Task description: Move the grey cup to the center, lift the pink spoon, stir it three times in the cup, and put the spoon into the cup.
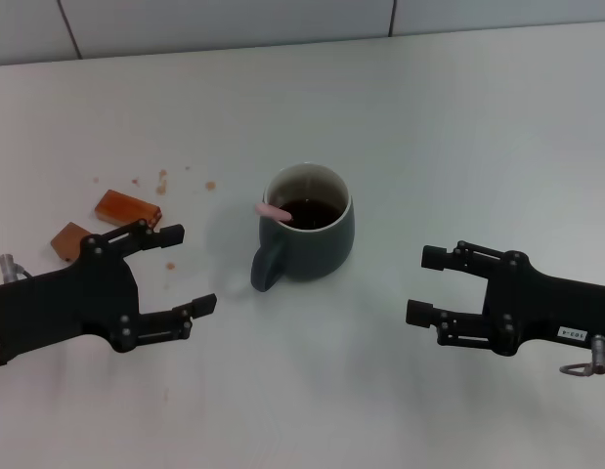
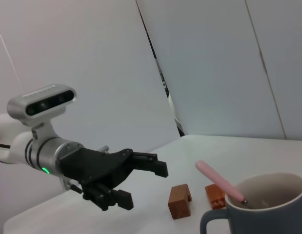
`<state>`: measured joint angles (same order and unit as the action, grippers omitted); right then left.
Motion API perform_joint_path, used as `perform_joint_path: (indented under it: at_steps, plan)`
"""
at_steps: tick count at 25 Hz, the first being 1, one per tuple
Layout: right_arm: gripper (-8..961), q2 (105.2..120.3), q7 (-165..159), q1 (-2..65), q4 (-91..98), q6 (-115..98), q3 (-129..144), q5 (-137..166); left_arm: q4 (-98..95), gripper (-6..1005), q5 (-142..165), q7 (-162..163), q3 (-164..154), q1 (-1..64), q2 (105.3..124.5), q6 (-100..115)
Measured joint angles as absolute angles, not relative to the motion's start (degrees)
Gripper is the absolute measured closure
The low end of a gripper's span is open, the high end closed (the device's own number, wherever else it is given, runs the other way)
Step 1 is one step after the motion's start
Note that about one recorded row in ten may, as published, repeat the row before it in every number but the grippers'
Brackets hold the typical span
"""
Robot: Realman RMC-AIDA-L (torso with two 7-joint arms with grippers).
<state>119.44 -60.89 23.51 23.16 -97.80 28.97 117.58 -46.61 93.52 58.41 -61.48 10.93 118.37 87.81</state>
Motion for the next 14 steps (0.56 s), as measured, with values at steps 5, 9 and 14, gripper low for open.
perform_joint_path:
  at_steps: [5,9,14]
  plan:
    - [124,119.44,-60.8,23.7,23.0,-97.8,29.1,117.6,-44.7,140,92.6,58.5,-60.7,11.8,118.27,88.0]
    - [124,119.44,-60.8,23.8,22.9,-97.7,29.1,117.6,-44.4,140,92.6,58.5,-60.8,11.8,118.31,88.2]
    - [124,119.44,-60.8,23.8,22.9,-97.6,29.1,117.6,-44.2,140,92.7,58.6,-60.6,11.8,118.28,88.8]
